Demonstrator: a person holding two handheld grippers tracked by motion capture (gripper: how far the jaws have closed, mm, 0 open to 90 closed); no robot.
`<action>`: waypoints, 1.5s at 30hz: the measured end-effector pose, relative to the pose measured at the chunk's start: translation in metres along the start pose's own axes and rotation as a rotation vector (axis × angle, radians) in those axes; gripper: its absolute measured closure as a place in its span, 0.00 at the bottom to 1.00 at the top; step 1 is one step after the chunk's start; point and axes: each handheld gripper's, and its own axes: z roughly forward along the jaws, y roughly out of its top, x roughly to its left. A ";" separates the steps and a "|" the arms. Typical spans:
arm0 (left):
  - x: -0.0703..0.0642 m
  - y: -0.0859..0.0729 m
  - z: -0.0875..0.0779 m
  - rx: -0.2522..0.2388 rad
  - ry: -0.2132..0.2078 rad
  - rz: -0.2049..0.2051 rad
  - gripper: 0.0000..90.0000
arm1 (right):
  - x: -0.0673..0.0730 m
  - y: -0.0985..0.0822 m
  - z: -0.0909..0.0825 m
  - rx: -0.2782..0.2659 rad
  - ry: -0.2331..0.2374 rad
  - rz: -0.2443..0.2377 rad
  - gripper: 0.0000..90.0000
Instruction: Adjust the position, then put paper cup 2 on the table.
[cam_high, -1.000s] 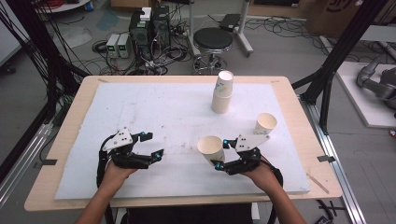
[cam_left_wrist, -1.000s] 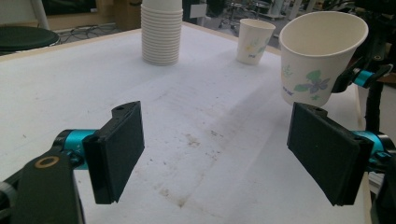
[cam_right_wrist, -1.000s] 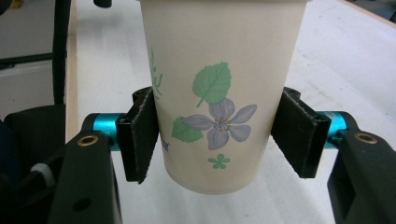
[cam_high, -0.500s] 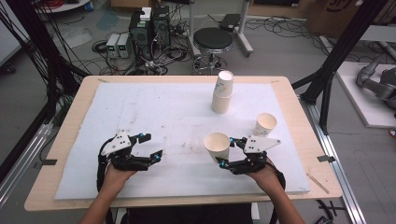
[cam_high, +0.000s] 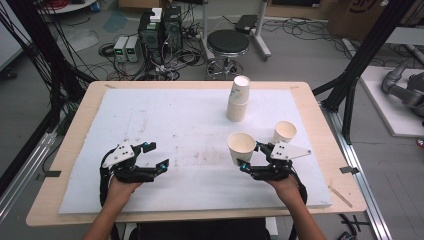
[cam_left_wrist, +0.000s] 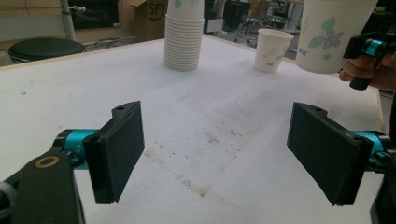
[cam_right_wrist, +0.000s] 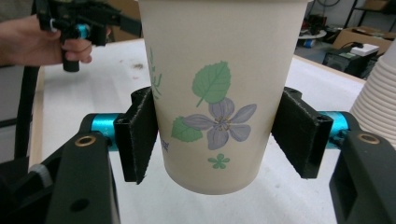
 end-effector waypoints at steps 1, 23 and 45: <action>0.001 0.000 0.000 -0.002 0.003 0.002 0.21 | -0.001 0.000 0.000 -0.006 -0.008 -0.003 0.39; 0.005 -0.002 -0.004 -0.008 0.023 -0.008 0.21 | -0.013 0.005 0.019 -0.020 -0.063 0.027 0.39; 0.004 -0.002 -0.004 0.001 0.035 -0.007 0.21 | -0.022 0.004 0.100 0.072 -0.076 0.117 0.39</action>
